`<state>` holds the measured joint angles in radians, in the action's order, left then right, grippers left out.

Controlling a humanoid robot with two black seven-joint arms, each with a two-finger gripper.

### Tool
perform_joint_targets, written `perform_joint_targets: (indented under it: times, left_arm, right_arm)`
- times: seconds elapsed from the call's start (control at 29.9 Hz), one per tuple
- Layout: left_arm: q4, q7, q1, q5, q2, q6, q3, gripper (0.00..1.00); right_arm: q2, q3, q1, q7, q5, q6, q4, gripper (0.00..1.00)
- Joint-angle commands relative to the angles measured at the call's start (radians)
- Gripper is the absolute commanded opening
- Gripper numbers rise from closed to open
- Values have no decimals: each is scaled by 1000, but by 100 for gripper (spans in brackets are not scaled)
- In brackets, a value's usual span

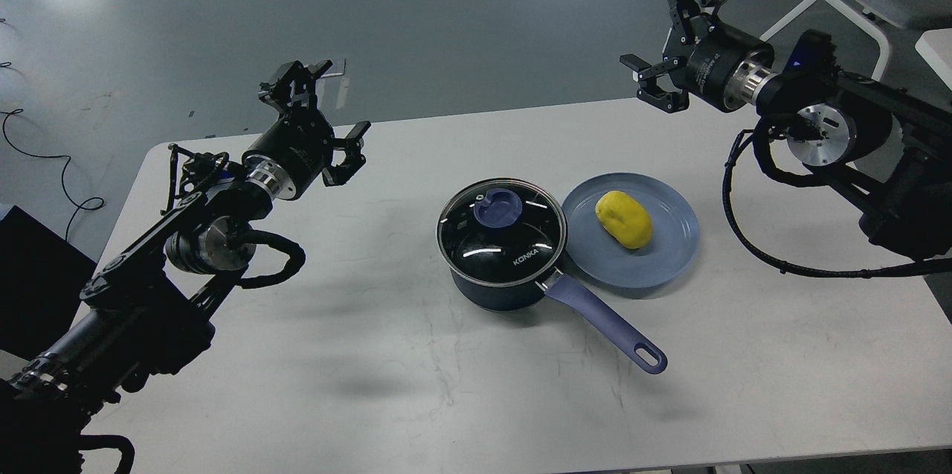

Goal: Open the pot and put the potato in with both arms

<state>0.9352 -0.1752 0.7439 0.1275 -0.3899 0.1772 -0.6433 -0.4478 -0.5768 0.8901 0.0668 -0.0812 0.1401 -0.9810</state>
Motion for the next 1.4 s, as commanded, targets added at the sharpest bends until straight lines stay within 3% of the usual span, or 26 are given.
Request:
perform_joint_targets:
  times: [0.0, 0.8, 0.9, 0.94, 1.0, 1.07, 1.1, 1.27, 1.37]
  left_arm:
    - [-1, -21, 3, 3, 3, 4, -25, 100]
    - [0, -30, 5, 43, -21, -10, -12, 100]
    - [4, -62, 20, 378, -26, -109, -9, 100]
    - [23, -116, 17, 594, -21, -193, -7, 100]
    - [59, -167, 12, 804, -20, -318, -6, 100]
    - [121, -185, 2, 1063, -18, -572, 10, 100]
    - [132, -187, 2, 1095, -21, -606, 28, 100]
    - [266, -188, 61, 1144, -156, -572, 235, 100]
    - [267, -185, 143, 1332, -149, -573, 318, 99]
  right_arm:
    - [-2, -6, -2, 1, 0, 1, 1, 100]
    - [-22, -9, 0, 2, 0, 0, -1, 100]
    - [-25, -11, -2, 5, 0, -5, 1, 100]
    - [-35, -15, -6, 8, 0, -7, 7, 100]
    - [-37, -23, -20, 10, 1, -8, 19, 100]
    - [-37, -61, -60, 10, 1, -7, 42, 100]
    - [-37, -76, -71, 8, 1, -8, 45, 100]
    - [-40, -117, -122, 8, 3, -7, 50, 100]
    - [-40, -118, -138, 8, 3, -8, 61, 100]
